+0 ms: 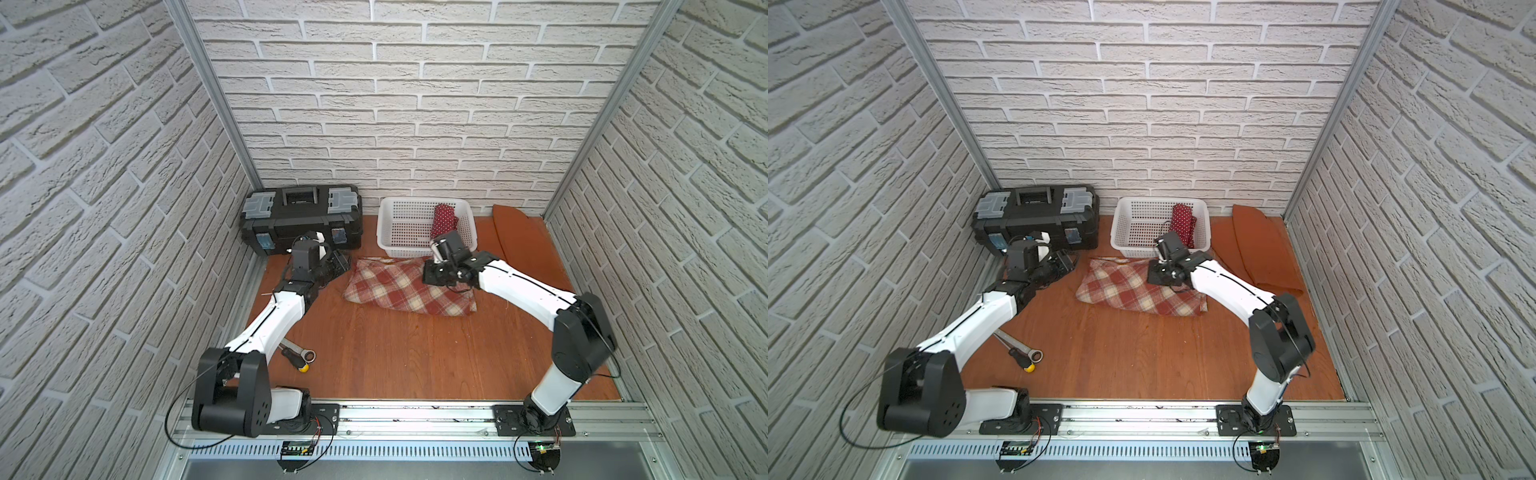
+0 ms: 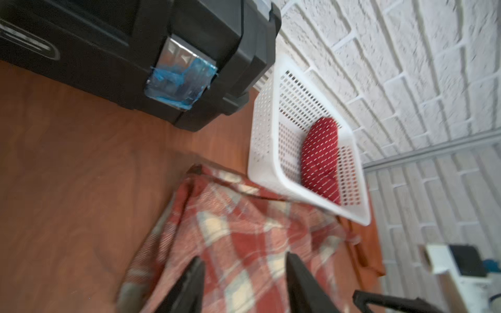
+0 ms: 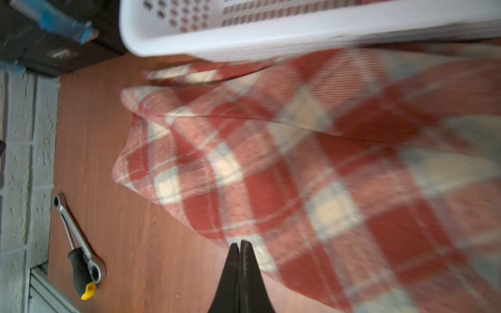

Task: Roll up the skirts
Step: Adjust the skirt at the center of the board.

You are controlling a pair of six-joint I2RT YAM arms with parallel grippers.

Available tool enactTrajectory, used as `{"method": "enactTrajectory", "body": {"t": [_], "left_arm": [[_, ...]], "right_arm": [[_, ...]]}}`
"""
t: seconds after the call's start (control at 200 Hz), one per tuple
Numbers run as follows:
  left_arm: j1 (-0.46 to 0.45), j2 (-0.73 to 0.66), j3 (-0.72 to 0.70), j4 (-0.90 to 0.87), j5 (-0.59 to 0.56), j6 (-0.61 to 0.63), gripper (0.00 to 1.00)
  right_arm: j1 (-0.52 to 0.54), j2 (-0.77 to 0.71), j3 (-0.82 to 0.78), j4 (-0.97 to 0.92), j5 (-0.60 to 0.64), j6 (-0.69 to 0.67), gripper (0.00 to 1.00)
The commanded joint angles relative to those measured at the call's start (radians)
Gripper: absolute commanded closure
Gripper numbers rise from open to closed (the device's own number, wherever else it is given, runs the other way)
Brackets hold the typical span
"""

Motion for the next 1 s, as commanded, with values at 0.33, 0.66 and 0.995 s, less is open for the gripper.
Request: {"method": "enactTrajectory", "body": {"t": [0.33,0.66,0.995], "left_arm": [[0.02,-0.163,-0.131,-0.136,-0.036,0.025,1.0],[-0.163,-0.175,-0.126,-0.194,-0.01,0.026,1.0],[-0.567,-0.185,-0.188,-0.136,-0.125,-0.094,0.81]], "right_arm": [[0.091,0.306,-0.023,0.066,-0.038,0.04,0.98],[0.126,-0.218,-0.572,-0.077,-0.073,0.074,0.98],[0.028,-0.597,-0.498,-0.393,0.191,-0.073,0.68]]}}
